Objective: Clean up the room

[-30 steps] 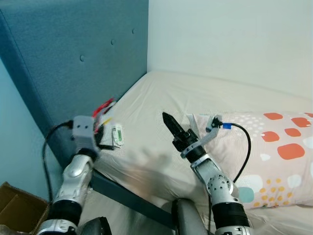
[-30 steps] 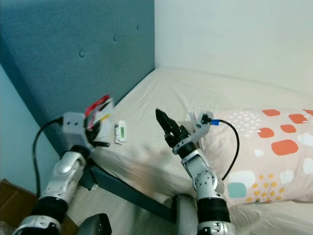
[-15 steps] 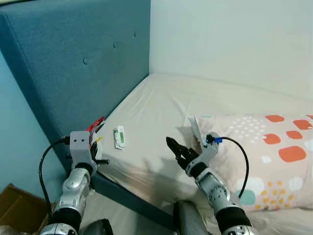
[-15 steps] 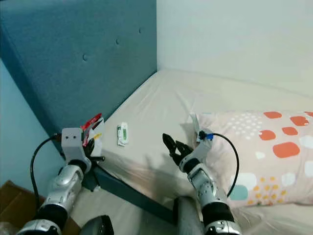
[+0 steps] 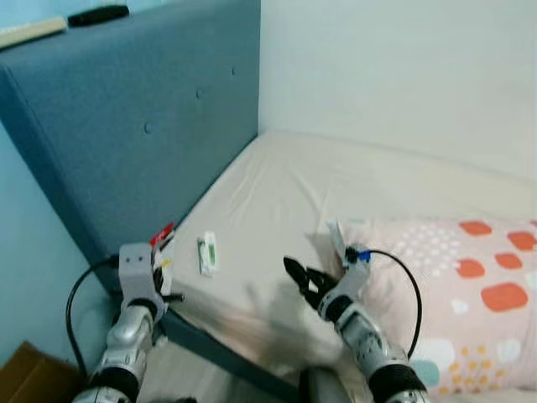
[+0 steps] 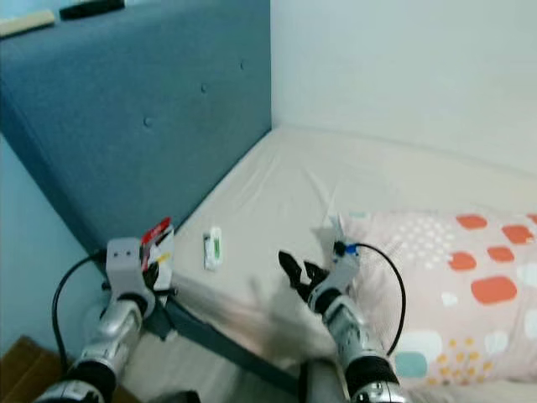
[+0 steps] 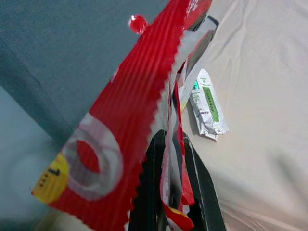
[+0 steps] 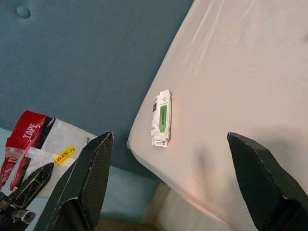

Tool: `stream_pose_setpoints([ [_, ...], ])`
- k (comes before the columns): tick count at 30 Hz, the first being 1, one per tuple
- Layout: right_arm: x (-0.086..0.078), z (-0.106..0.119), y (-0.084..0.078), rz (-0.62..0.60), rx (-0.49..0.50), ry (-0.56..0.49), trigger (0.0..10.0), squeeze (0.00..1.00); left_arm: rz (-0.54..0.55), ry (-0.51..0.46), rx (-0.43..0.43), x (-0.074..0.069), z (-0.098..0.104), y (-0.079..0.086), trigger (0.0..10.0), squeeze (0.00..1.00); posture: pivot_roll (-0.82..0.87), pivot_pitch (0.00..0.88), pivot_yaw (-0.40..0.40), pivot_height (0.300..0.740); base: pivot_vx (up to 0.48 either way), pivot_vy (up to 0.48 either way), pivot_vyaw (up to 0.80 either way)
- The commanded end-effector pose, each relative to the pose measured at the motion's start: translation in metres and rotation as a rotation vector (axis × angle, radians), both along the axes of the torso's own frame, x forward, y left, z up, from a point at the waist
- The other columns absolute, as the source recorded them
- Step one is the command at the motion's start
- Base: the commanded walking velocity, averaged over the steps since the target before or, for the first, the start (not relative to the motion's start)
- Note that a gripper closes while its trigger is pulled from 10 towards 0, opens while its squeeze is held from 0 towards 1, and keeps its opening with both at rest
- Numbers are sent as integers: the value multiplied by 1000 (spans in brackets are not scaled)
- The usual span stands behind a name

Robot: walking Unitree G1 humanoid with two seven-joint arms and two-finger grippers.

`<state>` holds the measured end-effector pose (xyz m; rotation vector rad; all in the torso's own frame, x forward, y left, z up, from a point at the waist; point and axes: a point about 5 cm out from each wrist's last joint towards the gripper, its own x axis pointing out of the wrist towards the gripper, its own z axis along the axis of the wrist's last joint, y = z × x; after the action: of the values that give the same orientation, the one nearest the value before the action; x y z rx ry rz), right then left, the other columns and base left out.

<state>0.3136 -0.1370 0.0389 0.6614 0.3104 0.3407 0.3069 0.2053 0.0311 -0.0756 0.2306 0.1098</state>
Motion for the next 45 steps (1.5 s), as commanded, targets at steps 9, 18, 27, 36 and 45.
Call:
stream_pose_setpoints([
  [9,-5,-18,-3,-12,-149,84,10000,0,60,222,7,-31,-39,10,10000,0,-83,34,-9,655,0,0,0],
  [18,-24,-40,-8,8,-183,142,10000,0,57,352,3,-56,-64,6,10000,0,-90,19,-7,695,0,0,0],
  [27,-34,-54,-21,-8,-327,227,10000,0,56,443,24,-73,-78,7,10000,0,-92,10,-2,724,0,0,0],
  [36,-42,-63,-33,30,-511,264,10000,0,85,505,26,-89,-87,14,10000,0,-86,0,-4,724,0,0,0],
  [45,-49,-69,-44,37,-647,312,10000,0,96,581,25,-106,-99,11,10000,0,-86,0,-9,724,0,0,0],
])
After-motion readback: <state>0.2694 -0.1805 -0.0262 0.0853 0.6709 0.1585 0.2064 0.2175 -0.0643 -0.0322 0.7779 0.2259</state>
